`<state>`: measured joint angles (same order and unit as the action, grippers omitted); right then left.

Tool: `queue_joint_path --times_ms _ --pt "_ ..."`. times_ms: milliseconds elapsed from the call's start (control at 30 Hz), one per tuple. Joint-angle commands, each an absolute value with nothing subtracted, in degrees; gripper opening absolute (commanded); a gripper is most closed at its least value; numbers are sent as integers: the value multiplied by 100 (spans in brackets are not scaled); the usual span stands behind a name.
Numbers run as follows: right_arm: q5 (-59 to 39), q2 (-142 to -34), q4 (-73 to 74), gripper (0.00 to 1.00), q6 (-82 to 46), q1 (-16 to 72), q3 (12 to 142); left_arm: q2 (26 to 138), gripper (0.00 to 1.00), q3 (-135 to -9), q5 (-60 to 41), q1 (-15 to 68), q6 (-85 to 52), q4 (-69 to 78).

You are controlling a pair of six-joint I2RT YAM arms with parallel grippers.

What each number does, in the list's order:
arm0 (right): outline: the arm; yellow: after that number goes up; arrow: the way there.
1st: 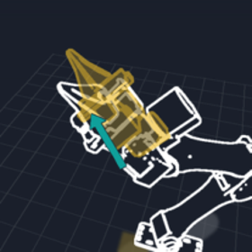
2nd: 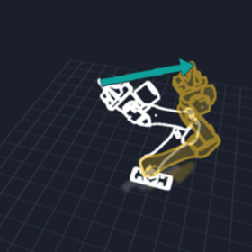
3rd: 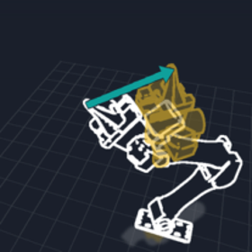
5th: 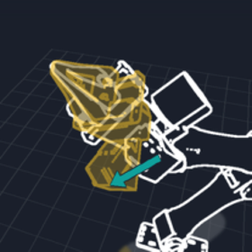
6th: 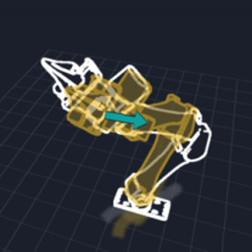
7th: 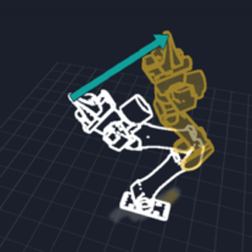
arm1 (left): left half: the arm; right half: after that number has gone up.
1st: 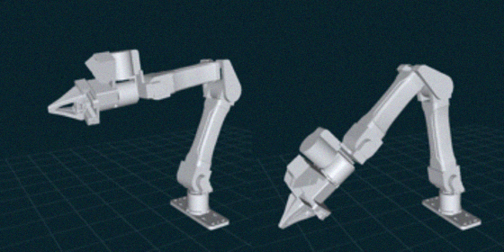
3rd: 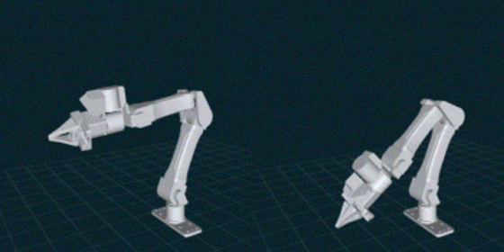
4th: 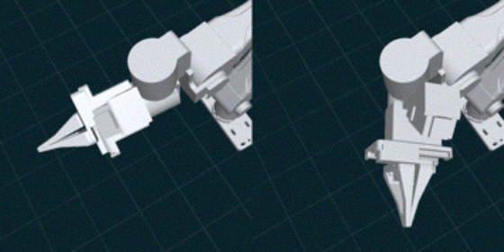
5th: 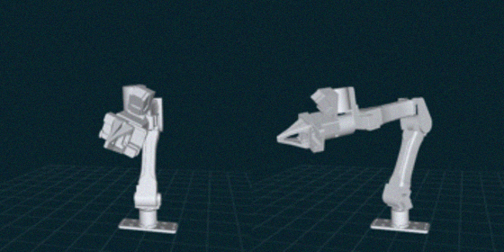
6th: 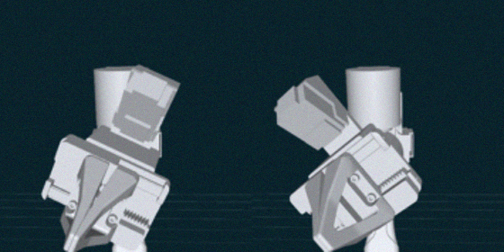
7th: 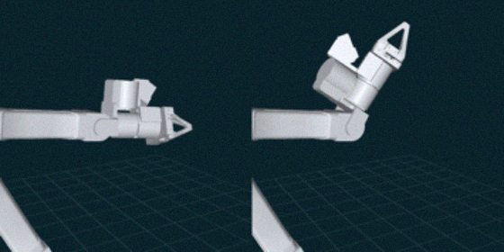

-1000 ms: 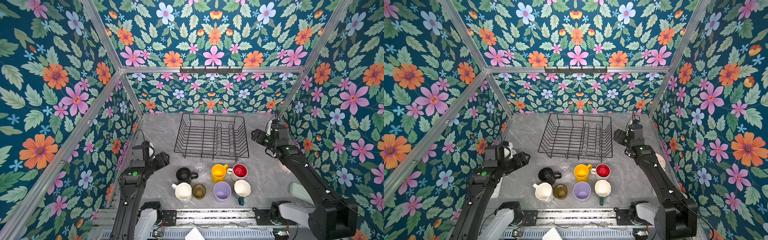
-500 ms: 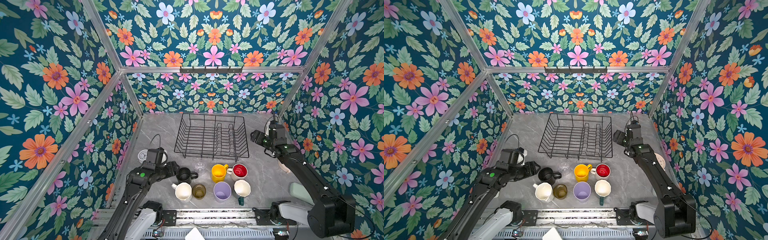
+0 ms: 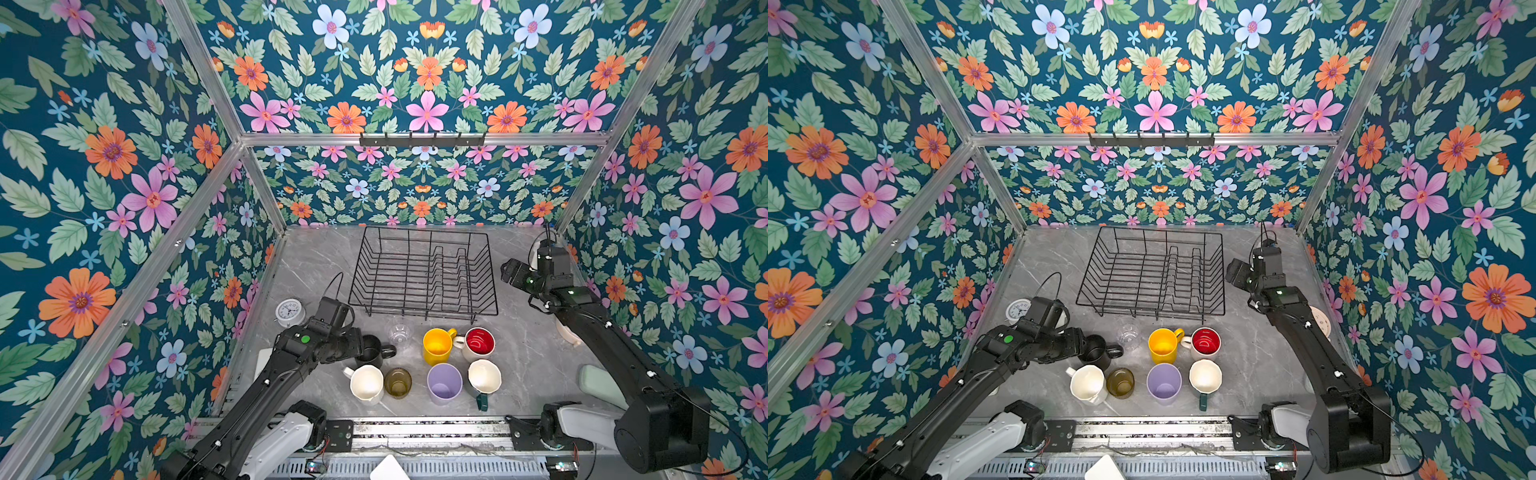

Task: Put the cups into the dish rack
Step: 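Grasp the black mug's rim with the left gripper while the right arm rises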

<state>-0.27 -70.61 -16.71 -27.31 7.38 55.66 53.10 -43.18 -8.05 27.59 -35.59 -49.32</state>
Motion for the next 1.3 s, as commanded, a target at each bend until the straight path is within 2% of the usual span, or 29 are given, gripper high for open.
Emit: queue_joint_path --times_ms 0,667,1267 --pt "0 -7066 -1687 92 -2698 738 5603 5465 64 -4307 -636 2871 -3659 -4887" --pt "51 -7127 -1626 92 -2637 738 5554 6094 46 -3993 -345 3067 -3823 -4324" --pt "97 -7146 -1600 92 -2592 739 5535 6326 16 -4196 -105 3067 -3760 -4596"
